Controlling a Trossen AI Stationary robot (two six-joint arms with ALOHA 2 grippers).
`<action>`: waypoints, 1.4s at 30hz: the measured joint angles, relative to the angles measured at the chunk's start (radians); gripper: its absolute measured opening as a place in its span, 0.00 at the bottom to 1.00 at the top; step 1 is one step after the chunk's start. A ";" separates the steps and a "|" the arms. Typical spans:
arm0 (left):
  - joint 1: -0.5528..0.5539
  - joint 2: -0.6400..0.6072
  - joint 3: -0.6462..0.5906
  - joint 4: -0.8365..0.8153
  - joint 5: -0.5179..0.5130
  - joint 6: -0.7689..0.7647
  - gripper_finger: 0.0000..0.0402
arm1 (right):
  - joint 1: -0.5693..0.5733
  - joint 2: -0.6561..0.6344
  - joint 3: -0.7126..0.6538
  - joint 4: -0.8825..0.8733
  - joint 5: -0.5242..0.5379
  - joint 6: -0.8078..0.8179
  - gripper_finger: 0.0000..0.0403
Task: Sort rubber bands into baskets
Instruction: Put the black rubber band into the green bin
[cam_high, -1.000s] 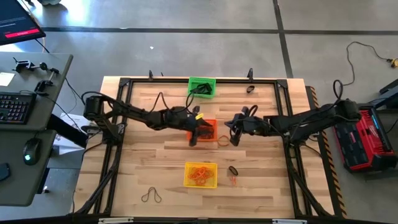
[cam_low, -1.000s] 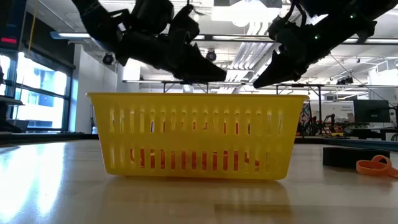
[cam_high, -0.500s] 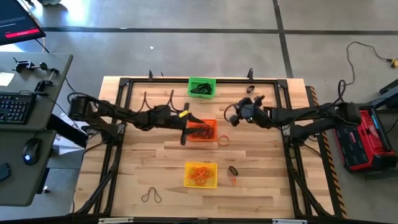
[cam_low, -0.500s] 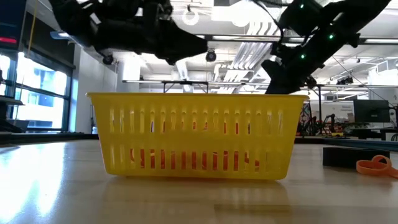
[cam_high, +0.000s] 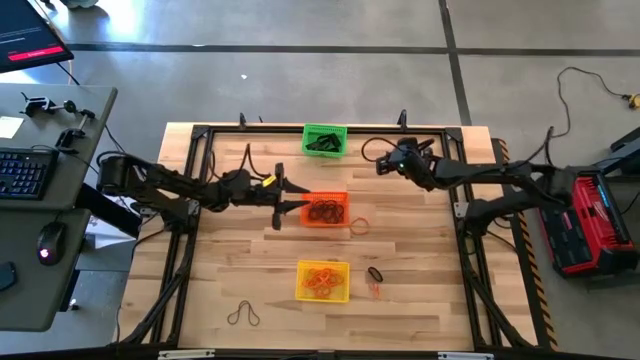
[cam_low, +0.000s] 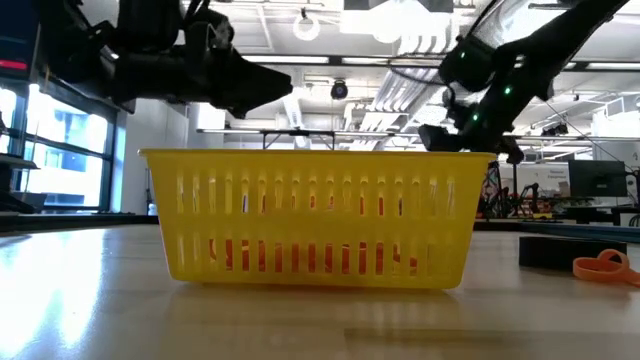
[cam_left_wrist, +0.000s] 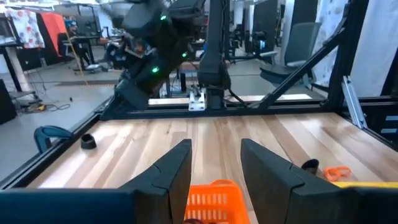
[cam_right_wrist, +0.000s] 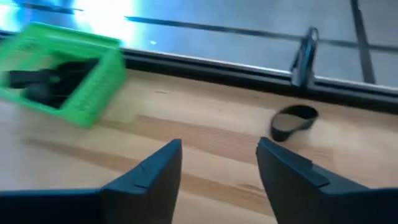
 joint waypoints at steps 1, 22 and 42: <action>0.000 -0.002 -0.006 0.008 0.000 0.000 0.33 | -0.016 0.017 0.000 0.005 -0.008 0.011 0.51; -0.002 -0.003 -0.012 0.028 0.002 0.000 0.33 | -0.258 0.297 0.018 0.135 -0.026 0.154 0.61; -0.002 -0.003 -0.011 0.017 0.001 0.000 0.33 | -0.359 0.538 0.300 -0.077 -0.055 0.040 0.56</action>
